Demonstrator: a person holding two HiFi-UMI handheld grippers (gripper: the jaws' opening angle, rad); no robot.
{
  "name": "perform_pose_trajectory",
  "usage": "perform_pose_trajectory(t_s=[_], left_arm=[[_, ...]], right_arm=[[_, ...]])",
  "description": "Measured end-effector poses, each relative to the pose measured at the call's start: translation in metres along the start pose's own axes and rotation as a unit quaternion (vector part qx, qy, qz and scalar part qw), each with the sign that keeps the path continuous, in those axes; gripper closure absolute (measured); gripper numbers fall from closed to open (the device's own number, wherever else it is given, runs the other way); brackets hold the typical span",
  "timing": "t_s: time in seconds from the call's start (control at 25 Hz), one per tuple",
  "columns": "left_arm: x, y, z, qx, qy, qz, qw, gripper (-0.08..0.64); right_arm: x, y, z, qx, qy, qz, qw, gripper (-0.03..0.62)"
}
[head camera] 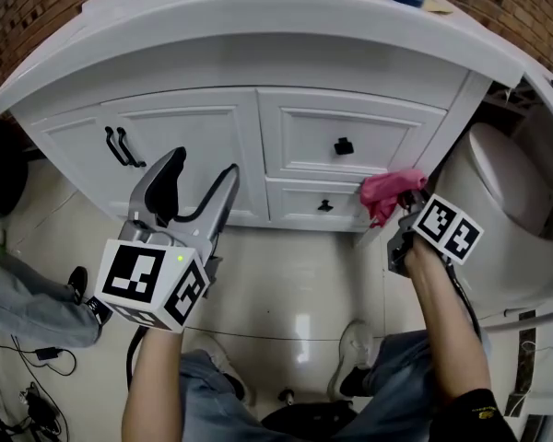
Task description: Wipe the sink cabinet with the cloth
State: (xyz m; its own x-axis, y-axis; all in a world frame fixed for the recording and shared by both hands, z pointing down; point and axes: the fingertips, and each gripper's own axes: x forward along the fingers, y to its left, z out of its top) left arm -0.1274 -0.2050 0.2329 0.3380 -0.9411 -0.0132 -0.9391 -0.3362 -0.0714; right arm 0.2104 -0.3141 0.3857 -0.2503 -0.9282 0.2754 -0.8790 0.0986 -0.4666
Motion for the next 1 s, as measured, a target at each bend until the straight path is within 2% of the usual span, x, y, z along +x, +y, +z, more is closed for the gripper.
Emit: perform_pose_trajectory(t_s=[0.12, 0.2, 0.28, 0.32, 0.4, 0.48, 0.56, 0.6, 0.72, 0.8, 1.0], left_arm=[[0.002, -0.003, -0.001, 0.005, 0.003, -0.003, 1.0000, 0.253], [0.004, -0.001, -0.002, 0.005, 0.004, -0.001, 1.0000, 0.253], [0.006, 0.000, -0.004, 0.001, 0.005, 0.001, 1.0000, 0.253], [0.007, 0.000, -0.004, 0.000, 0.005, 0.000, 1.0000, 0.253], [0.009, -0.003, -0.004, 0.003, 0.004, -0.002, 1.0000, 0.253], [0.008, -0.004, -0.005, 0.007, 0.007, -0.004, 0.9999, 0.253], [0.007, -0.004, -0.008, 0.008, 0.011, -0.003, 0.9999, 0.253], [0.006, -0.003, -0.009, 0.009, 0.012, -0.003, 0.9999, 0.253], [0.002, 0.004, -0.008, 0.017, 0.014, 0.002, 0.9998, 0.253], [-0.001, 0.007, -0.007, 0.011, 0.012, 0.004, 0.9999, 0.253], [-0.005, 0.002, -0.001, 0.012, 0.004, -0.008, 0.9999, 0.253]], right_arm=[[0.000, 0.004, -0.004, -0.008, -0.001, 0.004, 1.000, 0.543], [0.004, 0.035, -0.028, -0.013, 0.023, 0.045, 0.999, 0.543], [0.012, 0.078, -0.060, -0.005, 0.057, 0.105, 0.993, 0.543], [0.017, 0.098, -0.074, -0.016, 0.068, 0.129, 0.989, 0.543], [0.029, 0.137, -0.096, -0.089, 0.075, 0.159, 0.980, 0.543], [0.039, 0.178, -0.109, -0.167, 0.069, 0.187, 0.966, 0.543], [0.046, 0.212, -0.114, -0.186, 0.059, 0.218, 0.956, 0.543], [0.051, 0.222, -0.114, -0.175, 0.055, 0.224, 0.957, 0.543], [0.064, 0.224, -0.110, -0.093, 0.063, 0.200, 0.973, 0.543], [0.064, 0.220, -0.111, -0.056, 0.068, 0.182, 0.979, 0.543], [0.058, 0.183, -0.106, -0.095, 0.063, 0.142, 0.983, 0.543]])
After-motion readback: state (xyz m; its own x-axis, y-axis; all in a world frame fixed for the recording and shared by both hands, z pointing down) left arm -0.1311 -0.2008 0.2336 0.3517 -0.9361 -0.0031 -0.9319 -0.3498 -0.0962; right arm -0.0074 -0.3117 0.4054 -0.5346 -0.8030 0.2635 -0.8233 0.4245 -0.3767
